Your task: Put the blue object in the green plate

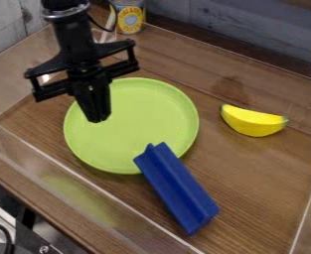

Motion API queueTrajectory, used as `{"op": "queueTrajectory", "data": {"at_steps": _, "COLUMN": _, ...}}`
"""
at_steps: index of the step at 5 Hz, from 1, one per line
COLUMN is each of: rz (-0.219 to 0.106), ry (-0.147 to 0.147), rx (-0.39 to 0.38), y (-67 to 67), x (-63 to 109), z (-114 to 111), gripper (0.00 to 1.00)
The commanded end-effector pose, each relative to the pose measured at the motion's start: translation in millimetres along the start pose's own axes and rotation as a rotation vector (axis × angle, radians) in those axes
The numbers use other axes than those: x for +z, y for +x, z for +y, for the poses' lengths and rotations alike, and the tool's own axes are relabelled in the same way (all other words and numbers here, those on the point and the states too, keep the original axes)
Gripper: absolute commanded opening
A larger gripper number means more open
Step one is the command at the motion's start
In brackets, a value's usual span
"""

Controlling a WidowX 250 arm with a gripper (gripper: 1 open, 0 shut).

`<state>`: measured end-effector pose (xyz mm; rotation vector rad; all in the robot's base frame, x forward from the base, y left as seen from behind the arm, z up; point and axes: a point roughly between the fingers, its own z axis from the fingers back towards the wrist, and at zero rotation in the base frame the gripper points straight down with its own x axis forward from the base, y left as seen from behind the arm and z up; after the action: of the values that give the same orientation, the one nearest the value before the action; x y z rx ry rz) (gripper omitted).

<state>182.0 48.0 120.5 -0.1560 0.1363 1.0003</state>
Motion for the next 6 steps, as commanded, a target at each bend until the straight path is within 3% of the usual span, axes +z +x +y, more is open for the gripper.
{"op": "queueTrajectory", "data": {"at_steps": 1, "rz": -0.047, "ry": -0.022, "rx": -0.015, "y": 9.9, "x": 8.4, "z": -2, "gripper": 0.0}}
{"op": "queueTrajectory", "data": {"at_steps": 6, "rz": -0.083, "ry": -0.028, "rx": -0.069, "y": 31.3, "x": 4.8, "z": 5, "gripper": 0.0}}
